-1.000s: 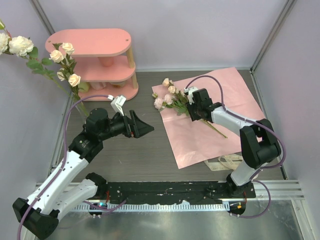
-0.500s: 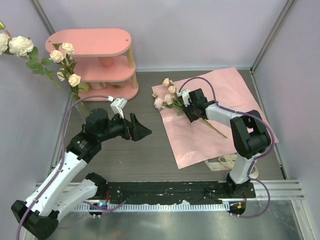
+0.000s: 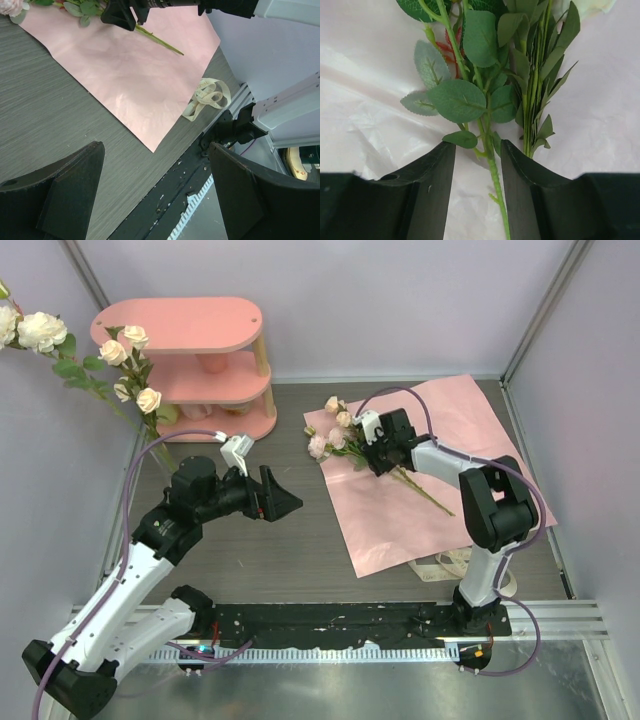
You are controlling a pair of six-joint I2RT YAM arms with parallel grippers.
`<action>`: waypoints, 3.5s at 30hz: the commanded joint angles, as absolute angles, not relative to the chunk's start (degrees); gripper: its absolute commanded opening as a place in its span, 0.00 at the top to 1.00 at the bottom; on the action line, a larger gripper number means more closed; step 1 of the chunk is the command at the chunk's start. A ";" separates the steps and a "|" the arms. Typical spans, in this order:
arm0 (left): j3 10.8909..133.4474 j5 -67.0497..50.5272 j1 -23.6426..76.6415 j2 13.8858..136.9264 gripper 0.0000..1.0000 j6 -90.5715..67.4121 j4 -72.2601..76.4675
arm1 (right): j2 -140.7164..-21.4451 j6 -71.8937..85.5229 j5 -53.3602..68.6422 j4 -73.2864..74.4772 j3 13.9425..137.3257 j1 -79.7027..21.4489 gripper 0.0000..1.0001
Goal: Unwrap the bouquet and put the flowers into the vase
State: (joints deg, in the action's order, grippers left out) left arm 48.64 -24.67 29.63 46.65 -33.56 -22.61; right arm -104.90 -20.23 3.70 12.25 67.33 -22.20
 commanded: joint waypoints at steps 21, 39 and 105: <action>52.29 -25.93 29.79 46.67 0.11 -37.52 -21.10 | -100.91 -21.71 4.85 12.48 73.03 -26.10 0.89; 47.46 -26.29 33.04 49.48 0.23 -56.16 7.45 | -66.55 4.65 22.76 -8.86 58.11 -31.02 0.99; 92.02 53.53 31.21 59.15 1.00 11.08 -10.99 | -44.38 9.58 -3.08 1.49 46.85 -42.28 0.18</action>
State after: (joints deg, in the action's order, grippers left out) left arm 89.67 51.48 35.73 59.66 6.68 -18.11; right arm -45.23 9.21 -2.13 3.22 45.52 -42.15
